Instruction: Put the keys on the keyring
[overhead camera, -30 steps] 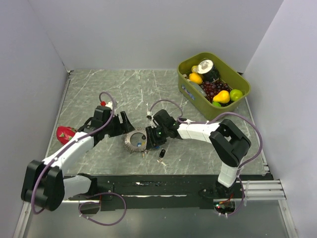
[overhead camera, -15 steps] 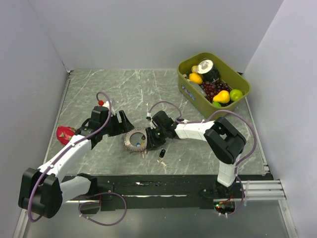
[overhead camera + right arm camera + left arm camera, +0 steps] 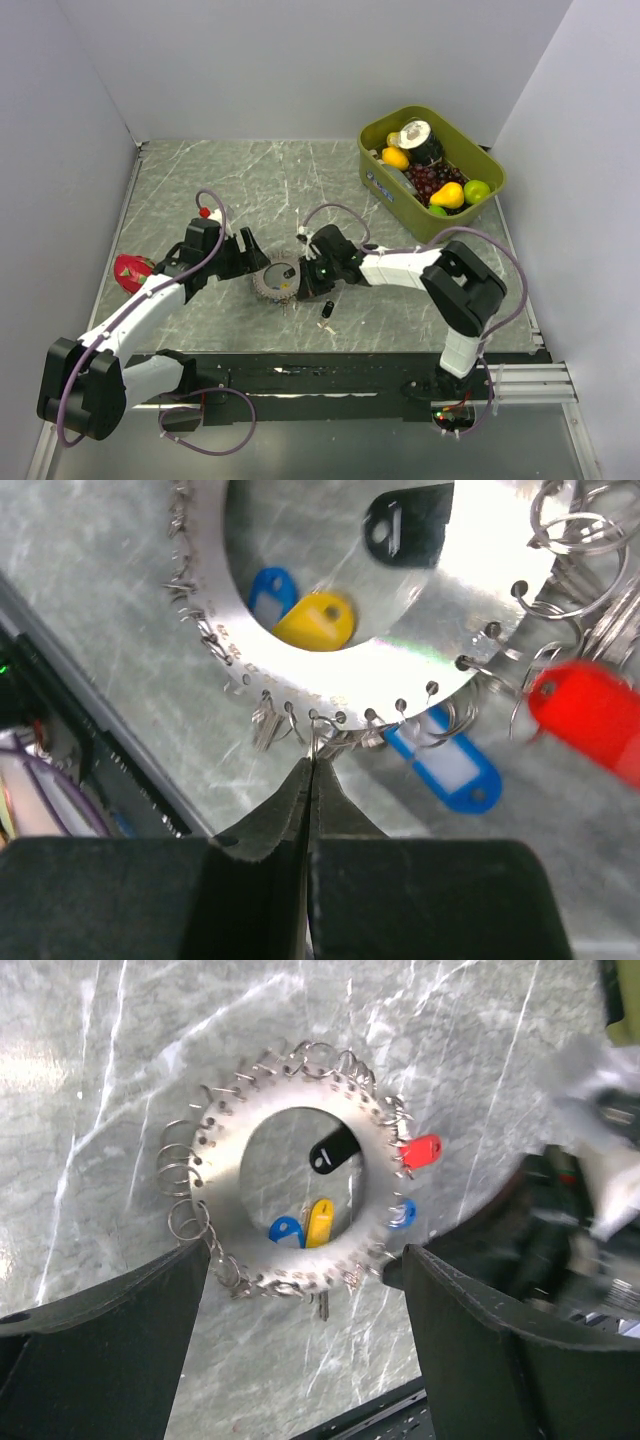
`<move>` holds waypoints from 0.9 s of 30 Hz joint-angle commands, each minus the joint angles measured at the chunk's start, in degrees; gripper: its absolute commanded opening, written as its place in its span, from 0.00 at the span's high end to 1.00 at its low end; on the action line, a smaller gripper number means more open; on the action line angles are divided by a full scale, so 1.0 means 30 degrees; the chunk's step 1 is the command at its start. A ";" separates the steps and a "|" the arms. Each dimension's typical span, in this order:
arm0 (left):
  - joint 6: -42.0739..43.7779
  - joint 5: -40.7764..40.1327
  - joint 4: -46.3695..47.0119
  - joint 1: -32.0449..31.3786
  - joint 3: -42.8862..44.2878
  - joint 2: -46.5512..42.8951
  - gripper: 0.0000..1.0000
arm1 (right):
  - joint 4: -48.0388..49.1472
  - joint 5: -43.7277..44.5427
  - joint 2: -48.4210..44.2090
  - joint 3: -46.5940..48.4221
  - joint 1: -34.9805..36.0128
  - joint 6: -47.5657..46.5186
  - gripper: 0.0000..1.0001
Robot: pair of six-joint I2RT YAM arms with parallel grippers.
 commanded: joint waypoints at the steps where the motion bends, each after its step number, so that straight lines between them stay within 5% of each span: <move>1: -0.0066 0.0517 0.0490 0.0008 -0.0259 -0.0163 0.15 | 0.2800 -0.1294 -0.2669 -0.1102 0.0108 -0.0693 1.00; 4: -0.0037 0.0575 0.0577 0.0008 -0.0318 -0.0046 0.15 | 0.2715 -0.1503 -0.2994 -0.1076 0.0107 -0.0987 0.99; 5: -0.0036 0.0605 0.0607 0.0008 -0.0319 -0.0046 0.15 | 0.2570 -0.1358 -0.2994 -0.1047 0.0108 -0.1017 0.86; 10: -0.0036 0.0605 0.0695 0.0008 -0.0348 0.0101 0.15 | 0.2188 -0.0948 -0.3081 -0.1017 0.0108 -0.0872 0.66; 27: -0.0095 0.1220 0.1310 0.0008 -0.0728 0.0745 0.15 | 0.0670 0.0401 -0.3580 -0.0784 -0.0185 -0.0813 0.57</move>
